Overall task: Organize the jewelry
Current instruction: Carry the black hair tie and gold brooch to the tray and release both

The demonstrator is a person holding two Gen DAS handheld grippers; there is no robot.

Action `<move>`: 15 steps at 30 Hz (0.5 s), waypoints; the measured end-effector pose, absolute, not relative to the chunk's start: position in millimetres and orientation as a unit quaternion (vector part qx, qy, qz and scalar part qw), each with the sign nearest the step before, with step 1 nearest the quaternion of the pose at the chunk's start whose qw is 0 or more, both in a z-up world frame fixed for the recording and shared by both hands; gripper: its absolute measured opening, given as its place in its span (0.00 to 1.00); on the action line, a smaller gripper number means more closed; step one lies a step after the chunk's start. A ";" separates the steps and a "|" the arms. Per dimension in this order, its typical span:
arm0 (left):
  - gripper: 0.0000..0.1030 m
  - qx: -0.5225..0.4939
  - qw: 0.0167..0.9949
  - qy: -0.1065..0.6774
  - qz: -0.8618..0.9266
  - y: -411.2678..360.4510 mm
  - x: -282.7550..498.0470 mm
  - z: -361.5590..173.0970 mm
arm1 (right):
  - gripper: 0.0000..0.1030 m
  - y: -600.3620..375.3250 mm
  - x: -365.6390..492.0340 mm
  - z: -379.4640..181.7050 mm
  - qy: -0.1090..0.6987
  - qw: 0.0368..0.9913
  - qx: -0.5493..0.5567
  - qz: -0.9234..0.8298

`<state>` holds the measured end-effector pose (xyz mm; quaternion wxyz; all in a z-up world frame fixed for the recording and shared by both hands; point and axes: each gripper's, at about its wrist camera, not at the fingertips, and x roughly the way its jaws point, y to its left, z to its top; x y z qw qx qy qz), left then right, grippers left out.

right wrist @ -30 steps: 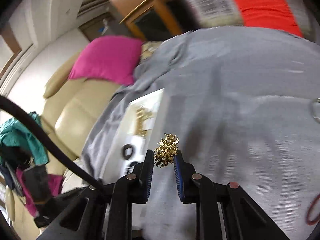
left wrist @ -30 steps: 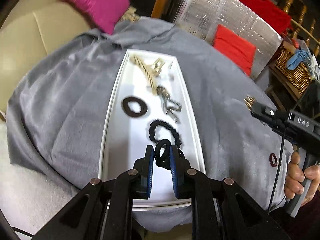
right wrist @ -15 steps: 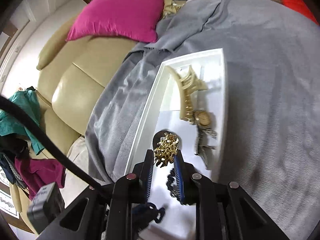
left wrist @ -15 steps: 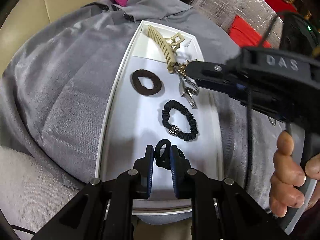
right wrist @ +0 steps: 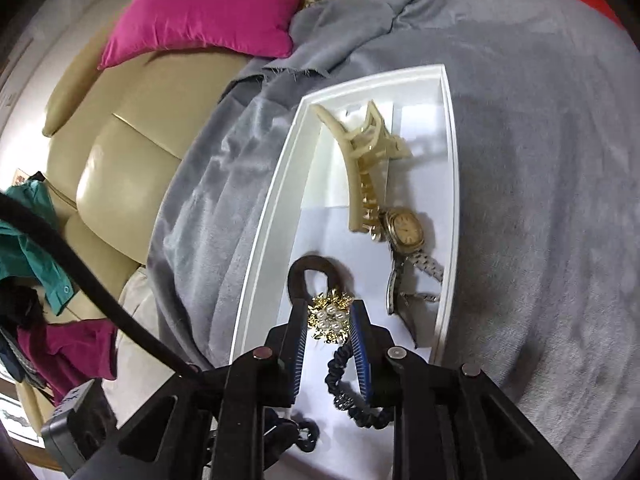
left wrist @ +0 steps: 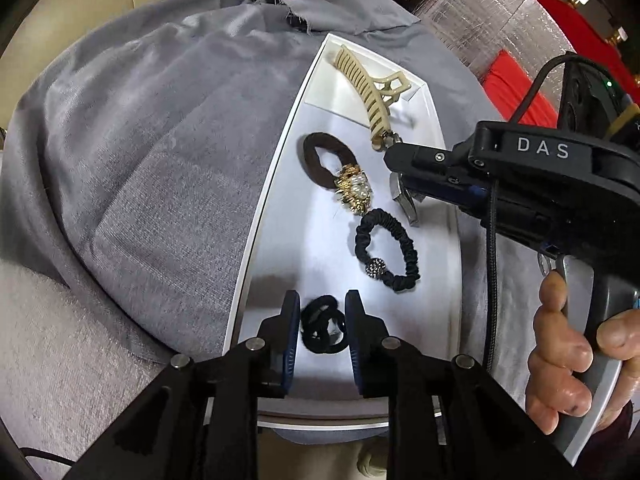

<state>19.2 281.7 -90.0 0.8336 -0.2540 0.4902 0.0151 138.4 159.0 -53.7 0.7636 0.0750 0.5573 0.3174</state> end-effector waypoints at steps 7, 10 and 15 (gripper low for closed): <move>0.22 -0.237 0.852 0.466 0.012 277.7 13.5 -78.5 | 0.24 132.8 136.7 -28.7 0.525 0.778 0.106 0.328; 0.22 -0.221 0.867 0.445 0.009 270.9 13.3 -68.4 | 0.24 105.2 133.0 -16.5 0.511 0.788 0.115 0.324; 0.25 -0.178 0.894 0.411 0.005 248.3 17.2 -53.0 | 0.24 33.1 127.4 -3.0 0.494 0.807 0.140 0.292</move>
